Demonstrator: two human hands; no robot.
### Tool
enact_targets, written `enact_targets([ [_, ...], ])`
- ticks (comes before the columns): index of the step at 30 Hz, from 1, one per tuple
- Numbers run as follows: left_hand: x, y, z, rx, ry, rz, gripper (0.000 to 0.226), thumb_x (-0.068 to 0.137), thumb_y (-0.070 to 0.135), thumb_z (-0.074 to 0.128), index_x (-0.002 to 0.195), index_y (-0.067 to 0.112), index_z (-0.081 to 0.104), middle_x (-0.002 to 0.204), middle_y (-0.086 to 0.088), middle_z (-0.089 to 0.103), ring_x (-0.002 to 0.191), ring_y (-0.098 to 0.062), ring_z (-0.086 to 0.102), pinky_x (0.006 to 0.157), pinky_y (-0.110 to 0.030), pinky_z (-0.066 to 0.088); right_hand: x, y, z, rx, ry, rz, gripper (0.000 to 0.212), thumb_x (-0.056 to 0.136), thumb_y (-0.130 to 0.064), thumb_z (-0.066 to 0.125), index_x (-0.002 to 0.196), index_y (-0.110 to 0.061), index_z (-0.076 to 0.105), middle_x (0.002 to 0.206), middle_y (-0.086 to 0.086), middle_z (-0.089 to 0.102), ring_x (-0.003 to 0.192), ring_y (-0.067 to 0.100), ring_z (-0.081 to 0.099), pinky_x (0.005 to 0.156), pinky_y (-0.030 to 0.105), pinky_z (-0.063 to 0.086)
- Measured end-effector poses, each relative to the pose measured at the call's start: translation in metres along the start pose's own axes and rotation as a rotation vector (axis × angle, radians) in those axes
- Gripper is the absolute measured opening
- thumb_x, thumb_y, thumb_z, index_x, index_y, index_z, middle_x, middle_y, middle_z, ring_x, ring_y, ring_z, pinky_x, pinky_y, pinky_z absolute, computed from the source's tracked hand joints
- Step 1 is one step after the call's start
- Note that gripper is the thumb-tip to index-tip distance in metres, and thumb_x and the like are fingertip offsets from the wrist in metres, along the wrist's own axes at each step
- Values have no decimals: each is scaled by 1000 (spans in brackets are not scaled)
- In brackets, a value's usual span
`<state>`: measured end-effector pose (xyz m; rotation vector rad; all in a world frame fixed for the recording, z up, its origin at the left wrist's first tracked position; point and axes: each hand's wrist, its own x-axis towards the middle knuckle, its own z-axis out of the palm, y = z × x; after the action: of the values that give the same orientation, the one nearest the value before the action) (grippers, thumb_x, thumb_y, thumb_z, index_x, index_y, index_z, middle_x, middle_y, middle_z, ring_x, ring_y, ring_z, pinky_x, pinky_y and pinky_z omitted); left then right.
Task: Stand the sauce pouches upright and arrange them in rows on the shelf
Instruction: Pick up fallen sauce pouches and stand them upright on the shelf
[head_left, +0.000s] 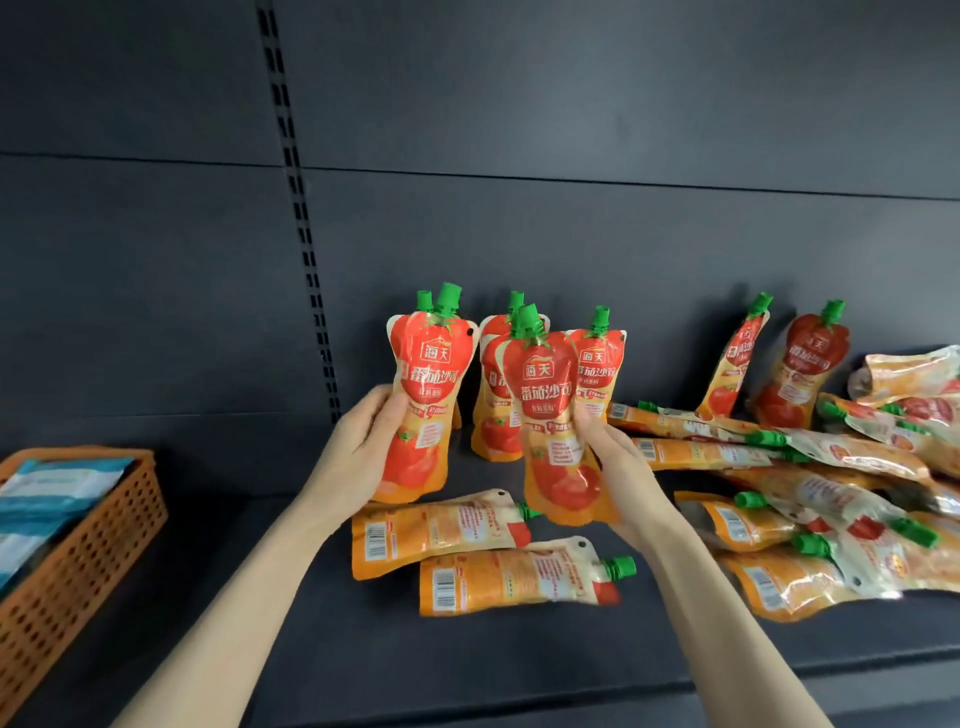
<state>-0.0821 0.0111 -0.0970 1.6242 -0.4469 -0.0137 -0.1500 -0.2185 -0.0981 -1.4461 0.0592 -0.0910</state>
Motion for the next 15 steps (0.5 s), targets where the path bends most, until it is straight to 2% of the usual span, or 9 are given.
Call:
enact_targets([
  [3,-2,6,12,-137,55,-91,30,91,50,36,105,36,58,101,8,70,94,-7,67,82,-27,52,6,2,12,9,57,28,37,87,-54,43,101,-28,65,96,-4,74,92,14,70,84,35,54],
  [5,-3,7,20,-218,96,-131,26,92,50,36,99,39,59,94,12,72,89,-5,68,78,-27,54,8,3,18,-44,30,-18,35,85,-55,44,102,-31,63,96,-5,74,91,10,70,78,30,56],
  [8,-7,7,31,-220,86,-121,24,84,47,49,99,32,60,90,11,73,83,-4,69,63,-18,54,10,5,21,-120,4,-108,29,80,-39,62,108,-32,57,102,-5,70,94,10,68,76,26,55],
  [11,-6,4,32,-172,84,-123,35,69,40,67,102,31,60,93,8,73,84,-8,70,63,-21,55,16,2,14,-102,66,-138,31,79,-23,70,107,-26,57,97,-5,71,91,14,69,75,29,56],
  [15,3,1,24,-130,65,-131,32,72,35,68,103,31,62,94,11,73,87,-10,70,69,-25,55,22,-6,-1,-205,56,-234,27,77,-17,72,102,-24,63,94,-6,72,90,11,69,72,22,57],
])
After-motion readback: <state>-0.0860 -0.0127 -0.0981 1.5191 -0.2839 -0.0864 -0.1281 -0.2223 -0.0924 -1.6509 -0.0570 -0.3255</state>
